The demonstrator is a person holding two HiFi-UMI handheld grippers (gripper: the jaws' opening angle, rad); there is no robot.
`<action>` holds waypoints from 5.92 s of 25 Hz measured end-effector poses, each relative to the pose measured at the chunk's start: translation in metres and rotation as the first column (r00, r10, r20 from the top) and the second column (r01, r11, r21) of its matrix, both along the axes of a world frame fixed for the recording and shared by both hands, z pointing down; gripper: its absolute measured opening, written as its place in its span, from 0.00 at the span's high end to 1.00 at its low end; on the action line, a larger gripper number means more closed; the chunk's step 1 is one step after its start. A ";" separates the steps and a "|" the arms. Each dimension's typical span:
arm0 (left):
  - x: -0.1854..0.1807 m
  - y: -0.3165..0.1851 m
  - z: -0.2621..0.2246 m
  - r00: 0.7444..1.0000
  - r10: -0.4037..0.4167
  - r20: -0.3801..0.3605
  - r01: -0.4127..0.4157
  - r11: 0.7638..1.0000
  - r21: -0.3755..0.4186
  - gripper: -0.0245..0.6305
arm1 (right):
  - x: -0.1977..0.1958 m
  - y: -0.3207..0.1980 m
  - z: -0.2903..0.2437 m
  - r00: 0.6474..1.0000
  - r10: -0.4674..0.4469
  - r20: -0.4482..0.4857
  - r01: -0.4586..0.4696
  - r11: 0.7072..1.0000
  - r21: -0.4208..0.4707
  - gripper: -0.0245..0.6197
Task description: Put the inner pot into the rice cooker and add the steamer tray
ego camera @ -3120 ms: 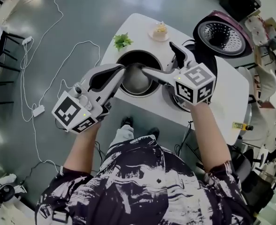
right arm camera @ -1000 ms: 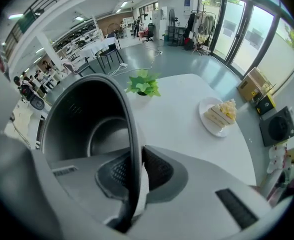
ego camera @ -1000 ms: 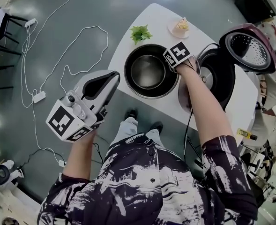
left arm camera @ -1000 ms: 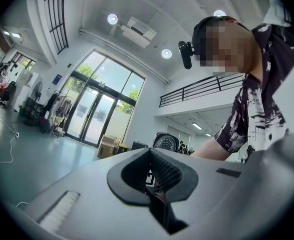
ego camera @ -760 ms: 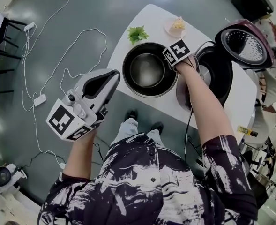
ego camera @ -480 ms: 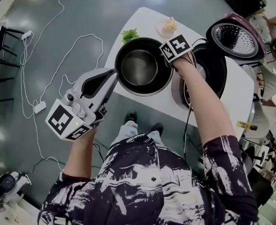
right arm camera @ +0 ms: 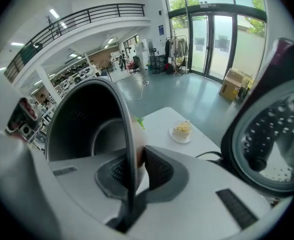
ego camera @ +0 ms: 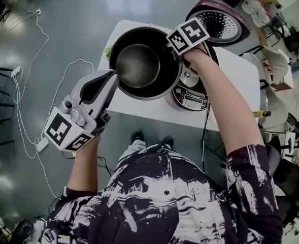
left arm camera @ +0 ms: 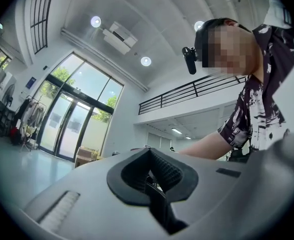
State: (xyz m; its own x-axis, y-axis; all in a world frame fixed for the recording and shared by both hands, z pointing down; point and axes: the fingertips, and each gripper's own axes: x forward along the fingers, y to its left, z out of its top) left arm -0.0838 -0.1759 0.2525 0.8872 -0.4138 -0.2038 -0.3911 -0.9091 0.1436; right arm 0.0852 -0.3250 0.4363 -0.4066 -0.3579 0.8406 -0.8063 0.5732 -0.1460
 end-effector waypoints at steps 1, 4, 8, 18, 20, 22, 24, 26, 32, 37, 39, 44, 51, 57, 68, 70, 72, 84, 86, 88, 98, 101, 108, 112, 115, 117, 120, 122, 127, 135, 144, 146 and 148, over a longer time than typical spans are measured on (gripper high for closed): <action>0.010 0.000 -0.004 1.000 0.016 -0.002 -0.016 1.000 0.007 0.96 | 0.013 0.003 -0.008 1.000 0.015 0.002 -0.015 1.000 0.004 0.95; 0.043 0.002 -0.013 0.997 0.078 -0.009 -0.078 0.997 0.028 0.96 | 0.062 0.015 -0.027 0.997 0.076 -0.002 -0.076 0.997 0.024 0.95; 0.083 0.008 -0.021 0.989 0.148 -0.013 -0.148 0.988 0.043 0.96 | 0.122 0.032 -0.043 0.985 0.171 0.012 -0.171 0.985 0.038 0.95; 0.140 0.024 -0.023 0.974 0.225 0.015 -0.225 0.973 0.042 0.96 | 0.234 0.070 -0.022 0.926 0.375 0.032 -0.375 0.927 0.000 0.95; 0.142 0.023 -0.021 0.975 0.220 0.023 -0.221 0.975 0.035 0.96 | 0.248 0.073 -0.012 0.915 0.402 0.024 -0.402 0.916 -0.014 0.95; 0.141 0.023 -0.019 0.977 0.211 0.030 -0.211 0.977 0.026 0.96 | 0.258 0.076 -0.001 0.906 0.422 0.020 -0.422 0.906 -0.029 0.95; 0.139 0.022 -0.016 0.980 0.198 0.035 -0.198 0.980 0.018 0.96 | 0.263 0.076 0.008 0.899 0.438 0.026 -0.436 0.899 -0.045 0.95; 0.137 0.019 -0.013 0.982 0.185 0.038 -0.186 0.983 0.012 0.96 | 0.267 0.074 0.015 0.892 0.452 0.032 -0.450 0.891 -0.056 0.95; 0.130 0.012 -0.003 0.986 0.160 0.041 -0.159 0.987 -0.006 0.96 | 0.281 0.069 0.035 0.876 0.482 -0.005 -0.481 0.874 -0.075 0.95; 0.123 0.007 0.005 0.990 0.136 0.043 -0.135 0.991 -0.024 0.96 | 0.289 0.070 0.055 0.863 0.503 -0.038 -0.504 0.857 -0.105 0.95; 0.120 0.005 0.009 0.991 0.128 0.045 -0.127 0.991 -0.031 0.96 | 0.291 0.070 0.064 0.857 0.512 -0.052 -0.514 0.850 -0.110 0.95; 0.113 0.001 0.016 0.992 0.115 0.047 -0.113 0.993 -0.044 0.96 | 0.293 0.067 0.079 0.848 0.517 -0.115 -0.528 0.843 -0.106 0.95; 0.107 -0.008 0.026 0.992 0.110 0.056 -0.107 0.992 -0.065 0.96 | 0.296 0.062 0.095 0.839 0.496 -0.221 -0.523 0.848 -0.082 0.95; 0.107 -0.014 0.028 0.992 0.117 0.056 -0.113 0.991 -0.069 0.96 | 0.296 0.063 0.107 0.842 0.453 -0.295 -0.492 0.868 -0.071 0.95; 0.112 -0.021 0.032 0.989 0.139 0.054 -0.134 0.988 -0.077 0.96 | 0.296 0.066 0.118 0.844 0.393 -0.366 -0.444 0.894 -0.064 0.94; 0.114 -0.020 0.031 0.988 0.144 0.051 -0.140 0.987 -0.077 0.96 | 0.296 0.067 0.117 0.846 0.401 -0.352 -0.450 0.890 -0.069 0.93; 0.115 -0.020 0.030 0.988 0.148 0.049 -0.144 0.987 -0.075 0.96 | 0.295 0.068 0.115 0.850 0.417 -0.322 -0.464 0.882 -0.083 0.93; 0.119 -0.018 0.028 0.986 0.165 0.035 -0.162 0.984 -0.071 0.96 | 0.295 0.086 0.111 0.797 0.600 -0.067 -0.600 0.773 -0.207 0.91; 0.121 -0.017 0.026 0.985 0.168 0.034 -0.166 0.984 -0.068 0.96 | 0.296 0.088 0.109 0.757 0.654 0.018 -0.631 0.737 -0.241 0.91; 0.122 -0.016 0.025 0.984 0.172 0.035 -0.170 0.983 -0.066 0.96 | 0.295 0.091 0.108 0.725 0.684 0.082 -0.646 0.716 -0.266 0.90; 0.150 -0.001 0.021 0.973 0.227 0.048 -0.224 0.973 -0.056 0.96 | 0.302 0.114 0.095 0.639 0.718 0.275 -0.654 0.696 -0.297 0.93; 0.170 0.007 0.018 0.961 0.270 0.053 -0.268 0.962 -0.050 0.96 | 0.306 0.124 0.081 0.630 0.697 0.341 -0.644 0.715 -0.271 0.95; 0.220 0.033 0.014 0.926 0.372 0.069 -0.370 0.928 -0.042 0.96 | 0.316 0.165 0.002 0.676 0.538 0.504 -0.615 0.788 -0.016 0.95; 0.245 0.045 0.015 0.905 0.417 0.081 -0.415 0.909 -0.043 0.96 | 0.365 0.226 -0.002 0.739 0.581 0.342 -0.661 0.724 0.199 0.95; 0.261 0.055 0.018 0.889 0.448 0.093 -0.445 0.894 -0.052 0.96 | 0.414 0.289 0.044 0.709 0.690 0.143 -0.701 0.669 0.246 0.94; 0.270 0.061 0.021 0.882 0.460 0.104 -0.456 0.888 -0.061 0.96 | 0.437 0.326 0.087 0.651 0.754 0.086 -0.753 0.629 0.192 0.86; 0.280 0.068 0.026 0.874 0.469 0.124 -0.463 0.883 -0.074 0.96 | 0.454 0.366 0.149 0.558 0.828 0.058 -0.829 0.555 0.067 0.82; 0.285 0.072 0.030 0.871 0.471 0.138 -0.464 0.882 -0.083 0.96 | 0.459 0.381 0.182 0.495 0.867 0.061 -0.868 0.496 -0.004 0.77; 0.292 0.076 0.039 0.872 0.460 0.166 -0.449 0.888 -0.105 0.96 | 0.466 0.390 0.241 0.372 0.925 0.074 -0.913 0.379 -0.151 0.67; 0.284 0.072 0.050 0.888 0.420 0.188 -0.403 0.907 -0.124 0.96 | 0.470 0.391 0.287 0.368 0.929 -0.048 -0.910 0.350 -0.221 0.68; 0.271 0.068 0.051 0.900 0.389 0.197 -0.370 0.920 -0.127 0.96 | 0.473 0.401 0.300 0.294 0.949 -0.110 -0.932 0.260 -0.251 0.94; 0.268 0.067 0.051 0.901 0.389 0.194 -0.369 0.920 -0.129 0.96 | 0.471 0.403 0.298 0.289 0.952 -0.103 -0.930 0.253 -0.267 0.95; 0.267 0.067 0.050 0.900 0.394 0.187 -0.375 0.918 -0.128 0.96 | 0.469 0.405 0.292 0.312 0.944 -0.109 -0.924 0.275 -0.267 0.95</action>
